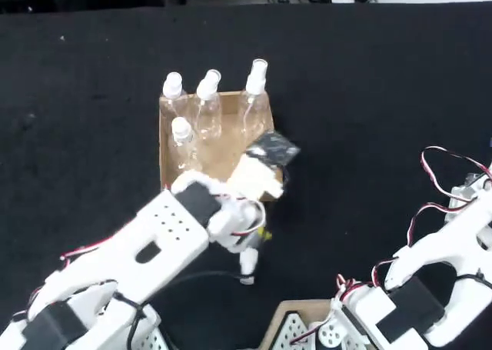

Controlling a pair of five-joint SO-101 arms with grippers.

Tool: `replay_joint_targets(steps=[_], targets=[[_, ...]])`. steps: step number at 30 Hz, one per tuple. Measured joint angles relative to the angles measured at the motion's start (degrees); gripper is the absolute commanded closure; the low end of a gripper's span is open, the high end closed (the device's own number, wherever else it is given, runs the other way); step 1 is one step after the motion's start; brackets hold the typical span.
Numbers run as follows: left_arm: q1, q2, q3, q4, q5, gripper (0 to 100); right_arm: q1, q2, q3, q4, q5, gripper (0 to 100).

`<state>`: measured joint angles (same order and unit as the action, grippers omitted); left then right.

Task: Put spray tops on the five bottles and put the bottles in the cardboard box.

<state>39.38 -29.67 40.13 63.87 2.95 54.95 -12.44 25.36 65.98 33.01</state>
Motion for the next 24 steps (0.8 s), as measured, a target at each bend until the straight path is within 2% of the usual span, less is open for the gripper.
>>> replay_joint_targets(steps=[3,8,13,19,24], targets=[[-0.35,-1.58,8.53,-7.12,6.42,76,0.0,0.0,0.0,0.0,0.09,98.8],[0.35,0.18,17.85,-18.99,7.47,76,0.0,0.0,0.0,0.0,0.09,98.8],[1.58,7.21,19.52,-27.78,8.79,76,0.0,0.0,0.0,0.0,0.09,98.8],[3.69,11.6,19.43,-30.42,13.54,77,0.0,0.0,0.0,0.0,0.09,98.8],[4.75,11.52,18.99,-26.64,14.24,77,0.0,0.0,0.0,0.0,0.09,98.8]])
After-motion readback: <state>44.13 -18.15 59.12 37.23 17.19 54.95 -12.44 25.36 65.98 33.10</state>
